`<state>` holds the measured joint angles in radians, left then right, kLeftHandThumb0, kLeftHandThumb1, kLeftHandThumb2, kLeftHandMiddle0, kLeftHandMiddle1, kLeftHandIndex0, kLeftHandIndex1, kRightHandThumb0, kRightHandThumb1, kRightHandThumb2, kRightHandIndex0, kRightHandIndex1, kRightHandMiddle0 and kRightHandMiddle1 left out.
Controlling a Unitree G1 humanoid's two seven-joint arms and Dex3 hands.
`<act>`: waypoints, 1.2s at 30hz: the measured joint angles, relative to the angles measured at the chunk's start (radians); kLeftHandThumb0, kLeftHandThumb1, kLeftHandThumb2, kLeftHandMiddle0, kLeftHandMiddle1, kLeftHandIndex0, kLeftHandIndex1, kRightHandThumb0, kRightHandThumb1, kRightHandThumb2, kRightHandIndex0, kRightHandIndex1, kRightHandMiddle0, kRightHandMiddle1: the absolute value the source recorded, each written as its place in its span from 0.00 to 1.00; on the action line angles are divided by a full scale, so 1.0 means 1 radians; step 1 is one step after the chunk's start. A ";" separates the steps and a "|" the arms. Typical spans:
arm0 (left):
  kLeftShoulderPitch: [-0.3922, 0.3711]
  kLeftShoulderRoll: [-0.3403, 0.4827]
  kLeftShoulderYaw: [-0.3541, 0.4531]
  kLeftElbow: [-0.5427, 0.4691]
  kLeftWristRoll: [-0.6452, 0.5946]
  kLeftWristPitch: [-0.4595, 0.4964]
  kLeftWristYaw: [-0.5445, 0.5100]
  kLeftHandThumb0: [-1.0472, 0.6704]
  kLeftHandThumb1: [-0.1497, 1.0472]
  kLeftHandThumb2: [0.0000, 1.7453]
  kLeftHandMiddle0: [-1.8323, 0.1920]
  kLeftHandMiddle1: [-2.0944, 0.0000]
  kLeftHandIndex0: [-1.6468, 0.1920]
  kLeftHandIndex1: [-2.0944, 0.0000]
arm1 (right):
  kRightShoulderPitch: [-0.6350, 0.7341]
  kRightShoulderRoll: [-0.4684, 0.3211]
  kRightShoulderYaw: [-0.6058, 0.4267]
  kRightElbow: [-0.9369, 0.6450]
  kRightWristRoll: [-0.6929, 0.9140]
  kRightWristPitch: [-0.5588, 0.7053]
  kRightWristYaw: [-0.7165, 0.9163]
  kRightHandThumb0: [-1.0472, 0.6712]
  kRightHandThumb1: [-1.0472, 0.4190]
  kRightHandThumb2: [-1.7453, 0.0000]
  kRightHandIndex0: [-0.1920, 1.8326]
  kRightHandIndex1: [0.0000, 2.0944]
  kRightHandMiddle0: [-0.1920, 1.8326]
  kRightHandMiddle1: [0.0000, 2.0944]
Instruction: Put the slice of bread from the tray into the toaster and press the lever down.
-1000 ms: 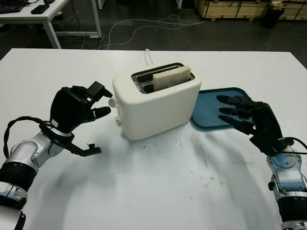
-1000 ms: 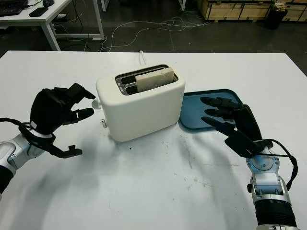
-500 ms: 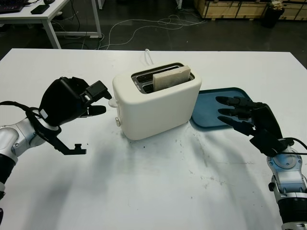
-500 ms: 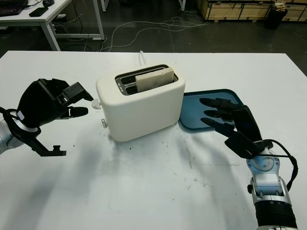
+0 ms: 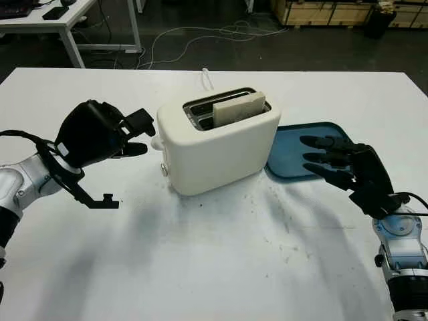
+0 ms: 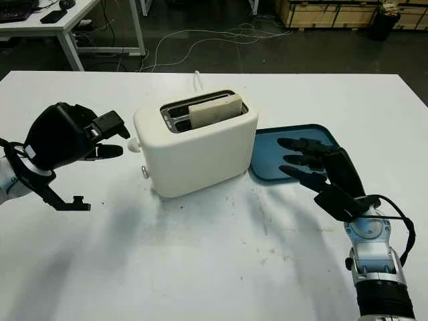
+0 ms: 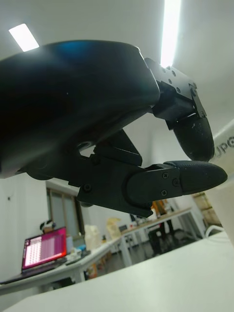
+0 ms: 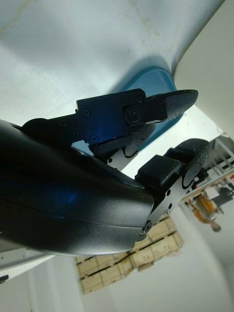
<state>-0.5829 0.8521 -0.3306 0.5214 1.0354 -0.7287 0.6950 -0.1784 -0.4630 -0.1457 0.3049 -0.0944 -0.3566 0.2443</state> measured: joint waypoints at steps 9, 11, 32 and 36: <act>0.000 -0.020 0.002 -0.007 -0.043 -0.026 -0.064 0.28 0.89 0.17 0.30 0.17 0.69 0.36 | 0.006 0.000 0.000 0.000 0.000 0.000 0.002 0.34 0.09 0.99 0.57 0.00 0.48 0.00; 0.000 -0.020 0.003 -0.015 -0.063 -0.031 -0.078 0.28 0.89 0.17 0.30 0.17 0.68 0.37 | 0.006 0.000 0.000 0.000 0.000 0.000 0.002 0.35 0.09 0.99 0.56 0.00 0.48 0.00; 0.001 -0.039 0.007 -0.013 -0.079 -0.036 -0.088 0.29 0.89 0.13 0.31 0.17 0.65 0.40 | 0.010 0.000 0.000 0.000 -0.001 0.000 0.001 0.34 0.09 0.99 0.56 0.00 0.49 0.00; 0.001 -0.039 0.007 -0.012 -0.079 -0.037 -0.091 0.29 0.89 0.12 0.32 0.17 0.64 0.40 | 0.011 0.000 0.000 0.000 -0.001 0.000 0.001 0.34 0.09 0.99 0.56 0.00 0.49 0.00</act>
<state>-0.5821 0.8127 -0.3241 0.5090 0.9562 -0.7657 0.6038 -0.1669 -0.4629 -0.1457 0.3046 -0.0953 -0.3566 0.2453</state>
